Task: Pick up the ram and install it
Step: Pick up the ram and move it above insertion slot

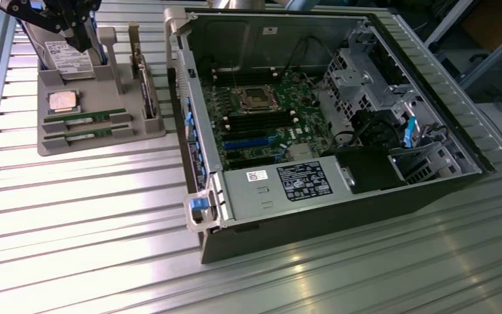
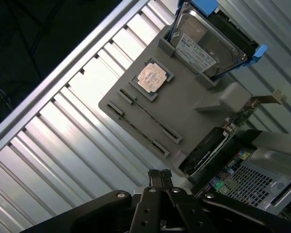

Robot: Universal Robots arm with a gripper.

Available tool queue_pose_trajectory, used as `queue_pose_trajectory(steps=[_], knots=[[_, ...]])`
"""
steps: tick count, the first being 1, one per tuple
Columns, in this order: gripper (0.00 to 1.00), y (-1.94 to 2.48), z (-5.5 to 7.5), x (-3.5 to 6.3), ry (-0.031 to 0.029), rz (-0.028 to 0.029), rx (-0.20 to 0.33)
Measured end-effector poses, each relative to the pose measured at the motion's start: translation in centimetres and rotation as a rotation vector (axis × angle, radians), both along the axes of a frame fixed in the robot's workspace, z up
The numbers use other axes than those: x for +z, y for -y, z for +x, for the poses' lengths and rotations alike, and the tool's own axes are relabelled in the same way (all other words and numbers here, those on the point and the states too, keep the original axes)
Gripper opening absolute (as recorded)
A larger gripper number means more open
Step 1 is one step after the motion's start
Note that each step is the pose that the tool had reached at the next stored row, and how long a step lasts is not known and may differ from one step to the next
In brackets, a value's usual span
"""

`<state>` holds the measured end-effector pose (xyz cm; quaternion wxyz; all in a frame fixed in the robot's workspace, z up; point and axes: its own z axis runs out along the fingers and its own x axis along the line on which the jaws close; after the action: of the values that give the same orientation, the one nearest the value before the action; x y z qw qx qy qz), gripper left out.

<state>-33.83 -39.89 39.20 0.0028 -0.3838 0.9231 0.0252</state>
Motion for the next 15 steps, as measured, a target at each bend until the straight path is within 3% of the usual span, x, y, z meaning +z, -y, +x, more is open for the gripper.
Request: queue_pose_trajectory(steps=[15], knots=[[0.11, 0.00, 0.00, 0.00, 0.0000, 0.0000, 0.072]])
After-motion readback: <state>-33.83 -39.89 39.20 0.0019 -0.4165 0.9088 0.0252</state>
